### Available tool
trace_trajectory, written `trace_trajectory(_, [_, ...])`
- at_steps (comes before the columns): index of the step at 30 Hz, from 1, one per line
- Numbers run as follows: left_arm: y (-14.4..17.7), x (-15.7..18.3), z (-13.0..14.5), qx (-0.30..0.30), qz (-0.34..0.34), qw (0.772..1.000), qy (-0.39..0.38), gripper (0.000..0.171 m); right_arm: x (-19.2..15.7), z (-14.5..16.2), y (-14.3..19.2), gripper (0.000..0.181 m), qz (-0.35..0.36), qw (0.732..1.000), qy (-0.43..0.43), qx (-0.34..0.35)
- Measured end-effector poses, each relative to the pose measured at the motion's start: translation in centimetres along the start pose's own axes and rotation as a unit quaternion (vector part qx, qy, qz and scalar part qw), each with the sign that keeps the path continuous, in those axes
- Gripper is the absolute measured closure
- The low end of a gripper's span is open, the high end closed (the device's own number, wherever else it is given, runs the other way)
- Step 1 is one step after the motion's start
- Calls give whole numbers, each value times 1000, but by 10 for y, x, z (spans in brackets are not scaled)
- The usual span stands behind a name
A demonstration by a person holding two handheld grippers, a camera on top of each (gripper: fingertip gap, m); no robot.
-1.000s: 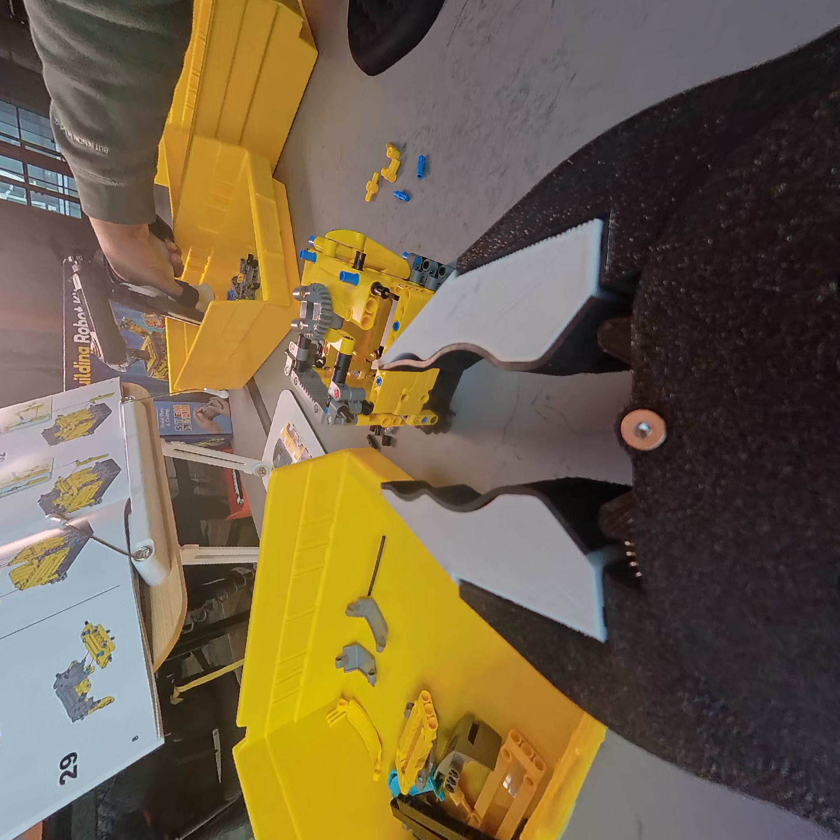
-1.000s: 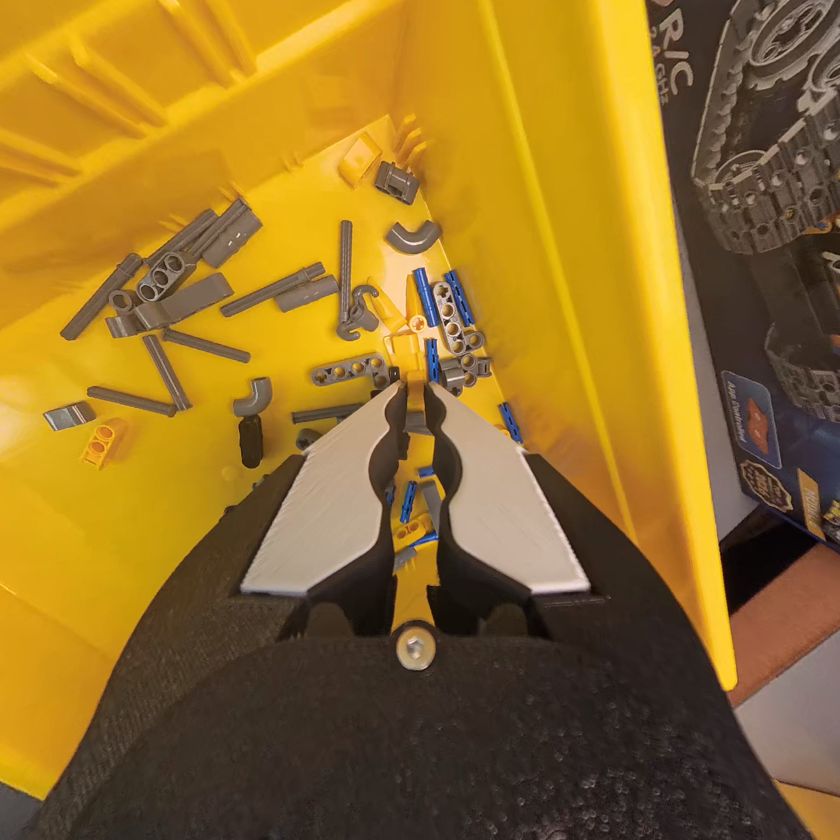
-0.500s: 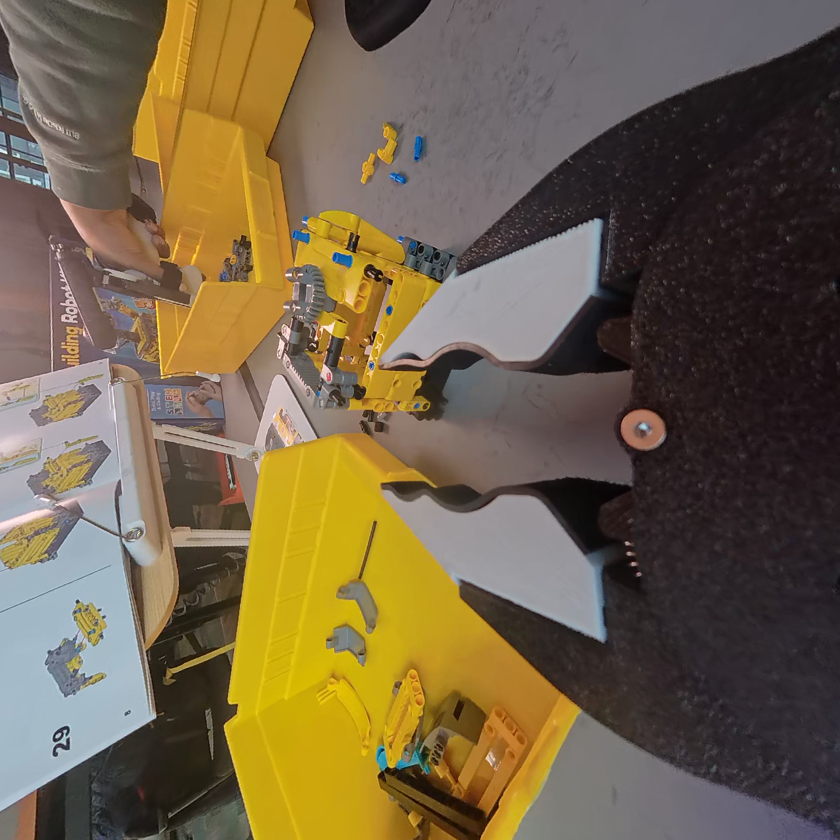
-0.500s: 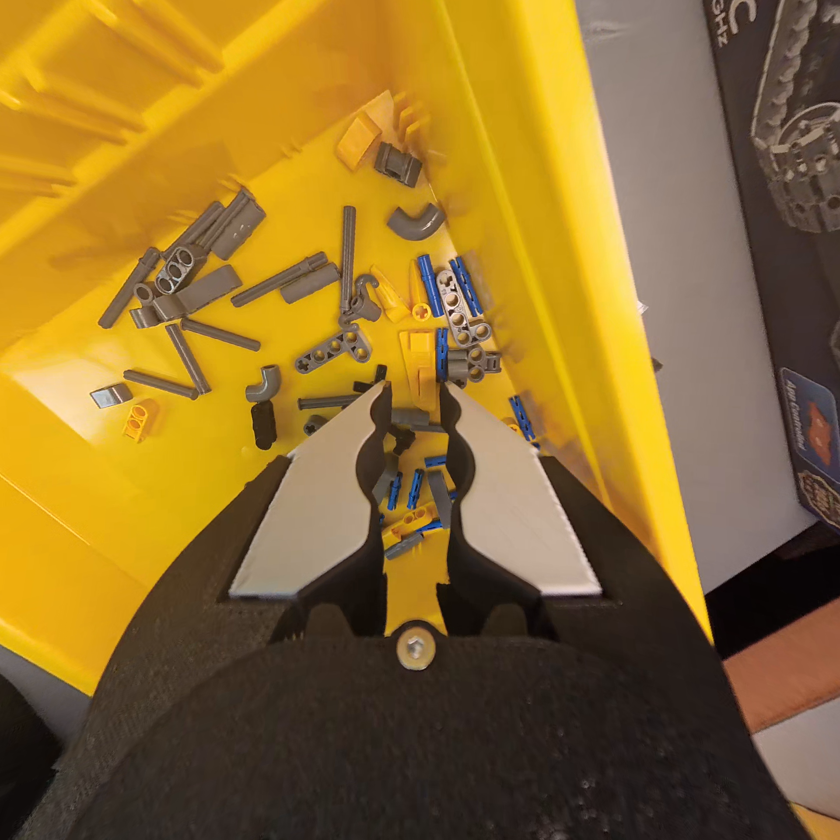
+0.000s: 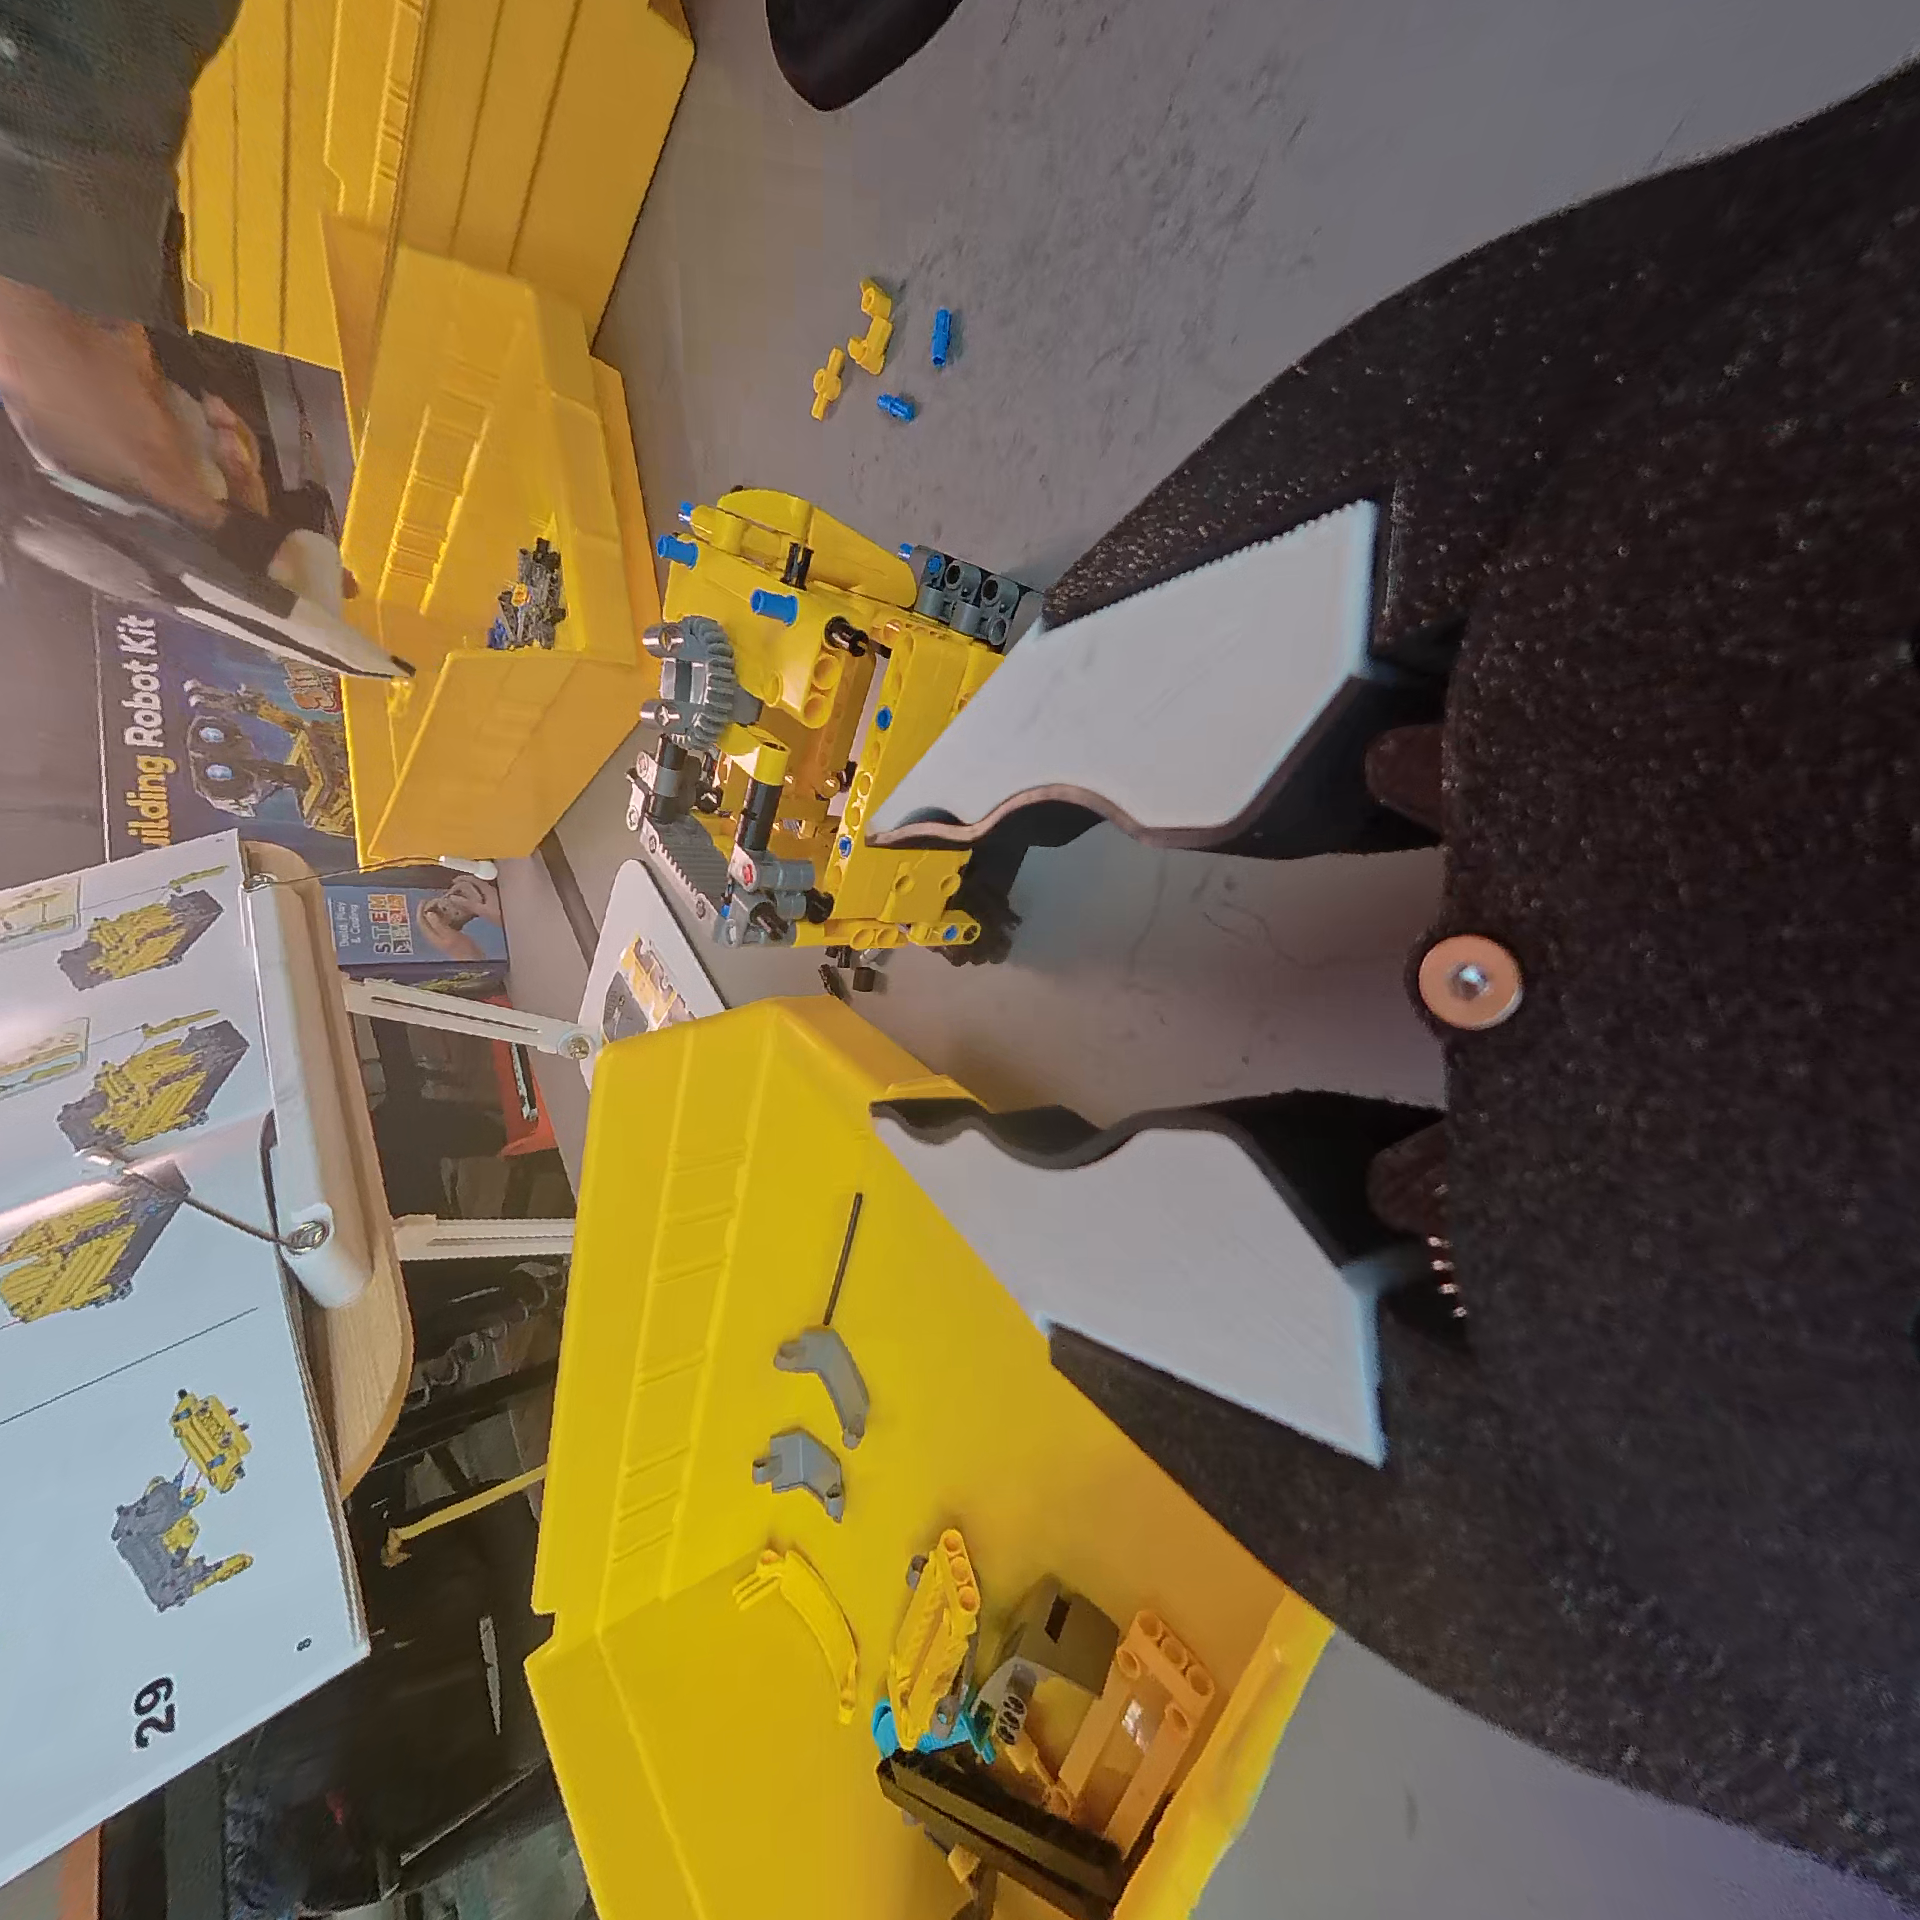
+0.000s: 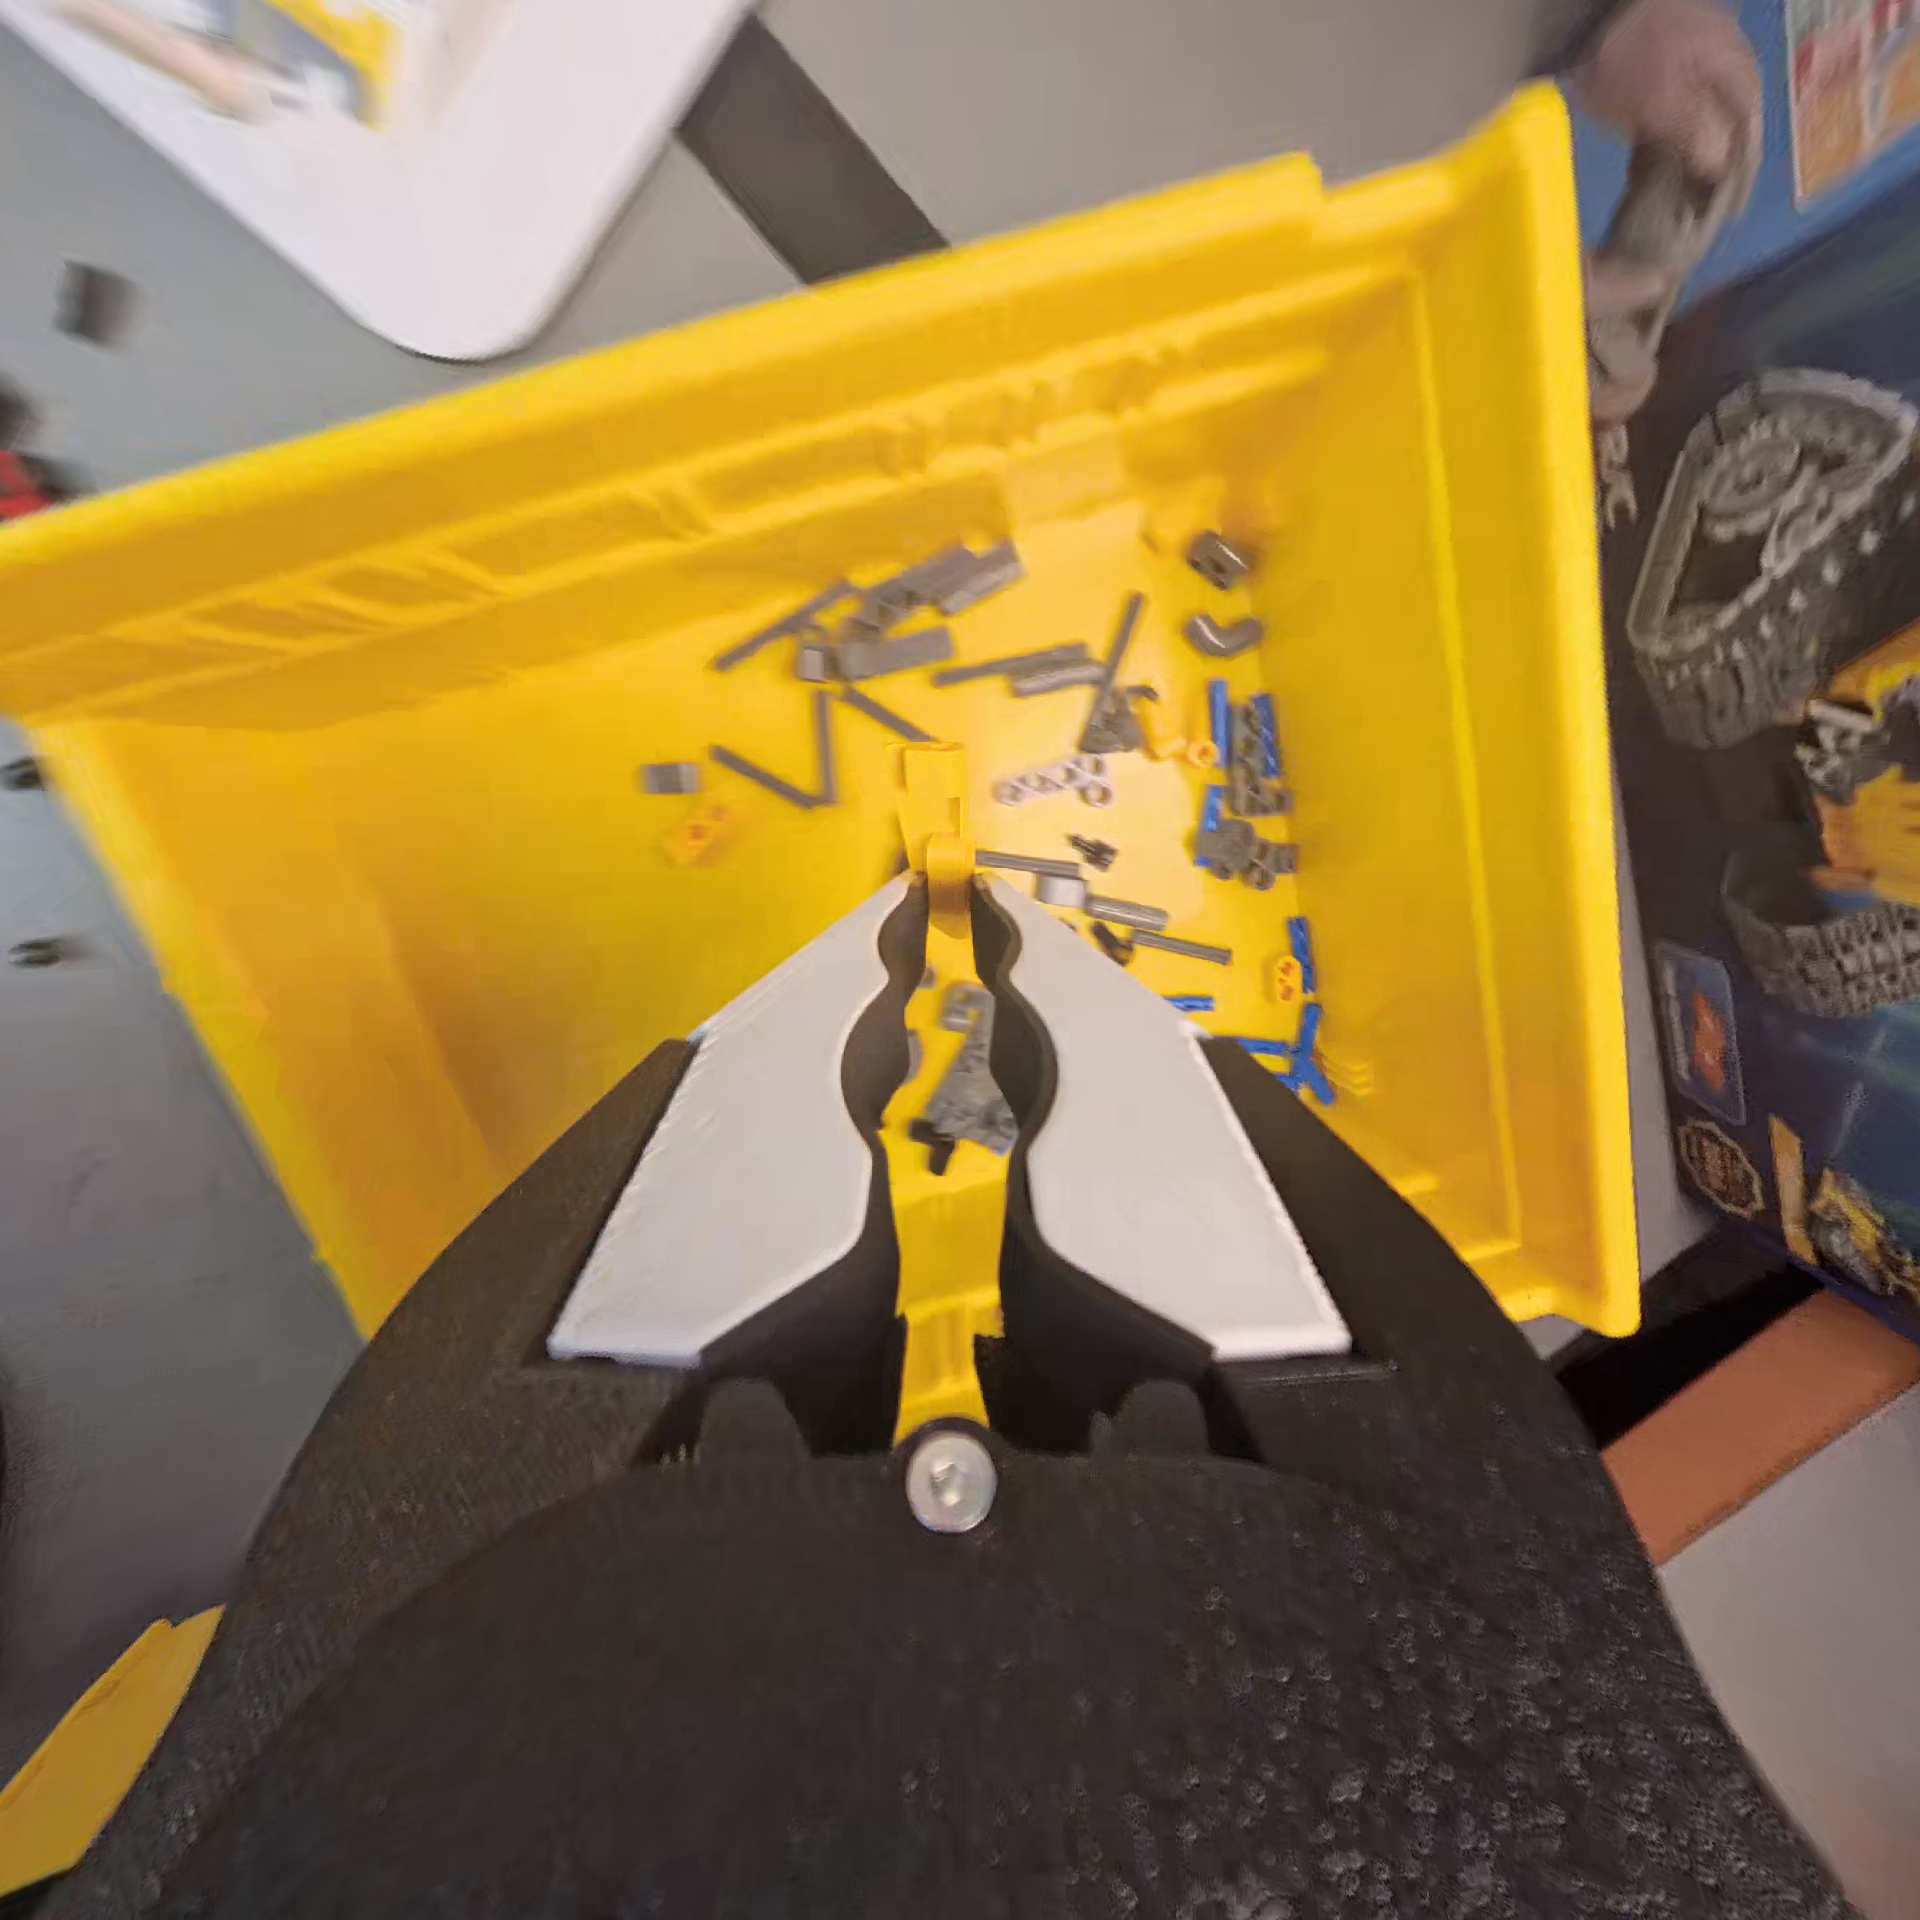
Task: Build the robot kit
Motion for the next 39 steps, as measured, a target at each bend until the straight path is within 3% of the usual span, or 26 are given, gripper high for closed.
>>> trace_trajectory(3, [0, 5, -4, 8, 11, 1000, -7, 126, -87, 2, 47, 175, -31, 992, 99, 72])
trace_trajectory(6, [0, 20, -18, 30, 42, 999, 1, 128, -187, 28, 64, 175, -66, 972, 206, 91])
trace_trajectory(11, [0, 84, -31, 29, 180, 983, -33, 136, -337, 86, 25, 174, -127, 926, 348, 76])
trace_trajectory(15, [1, 130, -19, -8, 264, 960, -94, 139, -408, 109, -18, 174, -153, 897, 410, 58])
trace_trajectory(18, [7, 159, 5, -71, 344, 930, -109, 137, -430, 107, -36, 174, -160, 889, 425, 56])
trace_trajectory(22, [7, 173, 31, -136, 363, 910, -146, 136, -441, 96, -46, 174, -175, 885, 427, 56])
trace_trajectory(31, [3, 177, 46, -181, 361, 900, -164, 141, -442, 93, -50, 166, -216, 886, 399, 96])
trace_trajectory(35, [0, 180, 52, -203, 363, 893, -170, 143, -446, 96, -50, 170, -240, 887, 376, 119])
trace_trajectory(39, [-3, 173, 43, -182, 360, 905, -135, 144, -452, 92, -48, 175, -248, 881, 372, 158])
Point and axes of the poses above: each gripper's, where its closed fingertips meet, y back along the fingers, z out of its underside, x = y × z across the jaws, the point moved 2 cm from there along y, back along the fingers, and after that the axes turned 8 degrees about -y, right-handed, at the moved point
